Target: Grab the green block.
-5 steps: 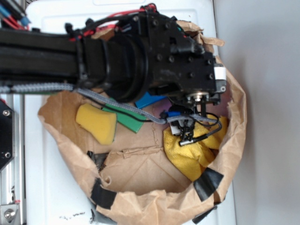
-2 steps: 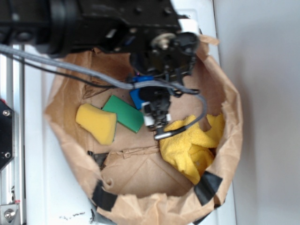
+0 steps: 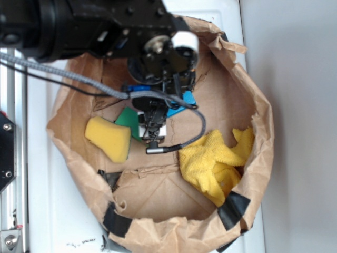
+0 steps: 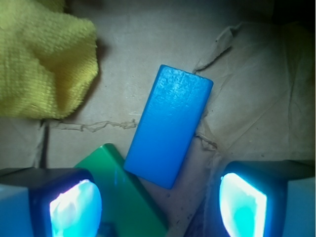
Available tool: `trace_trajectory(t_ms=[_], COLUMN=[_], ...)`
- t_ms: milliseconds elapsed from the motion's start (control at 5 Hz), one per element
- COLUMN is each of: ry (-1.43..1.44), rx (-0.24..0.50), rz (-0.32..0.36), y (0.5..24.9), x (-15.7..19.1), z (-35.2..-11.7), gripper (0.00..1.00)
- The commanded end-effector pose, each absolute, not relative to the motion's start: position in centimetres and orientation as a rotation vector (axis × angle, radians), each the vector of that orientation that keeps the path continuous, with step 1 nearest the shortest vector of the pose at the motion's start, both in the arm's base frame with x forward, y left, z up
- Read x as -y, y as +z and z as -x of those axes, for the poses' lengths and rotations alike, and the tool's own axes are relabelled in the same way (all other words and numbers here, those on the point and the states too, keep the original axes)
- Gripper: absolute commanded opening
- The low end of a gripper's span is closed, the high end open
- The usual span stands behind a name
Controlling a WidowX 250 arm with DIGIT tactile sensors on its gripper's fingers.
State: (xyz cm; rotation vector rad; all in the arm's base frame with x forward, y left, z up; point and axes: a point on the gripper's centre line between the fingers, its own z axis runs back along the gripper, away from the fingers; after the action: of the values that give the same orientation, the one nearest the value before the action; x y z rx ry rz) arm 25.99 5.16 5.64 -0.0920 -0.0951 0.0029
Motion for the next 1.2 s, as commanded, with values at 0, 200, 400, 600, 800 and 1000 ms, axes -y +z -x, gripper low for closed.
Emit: trace_trajectory(t_ms=[0,200,400,600,800,1000], ry=[0.019,0.019,0.019,-0.075,-0.117,-0.153], rx=[0.147,0.147,0.147,0.188,0.206,0.239], rz=[0.073,0.073,0.073,0.108,0.138,0.14], y=[6.7,6.7,6.7,7.4,7.4,7.2], x=[-6.6,-6.6,-6.6,-5.1,-4.2,-3.5], z=[-26.3,-26.3,-26.3,-25.1,-25.4,-25.5], gripper=[1.0,1.0,1.0,1.0,1.0,1.0])
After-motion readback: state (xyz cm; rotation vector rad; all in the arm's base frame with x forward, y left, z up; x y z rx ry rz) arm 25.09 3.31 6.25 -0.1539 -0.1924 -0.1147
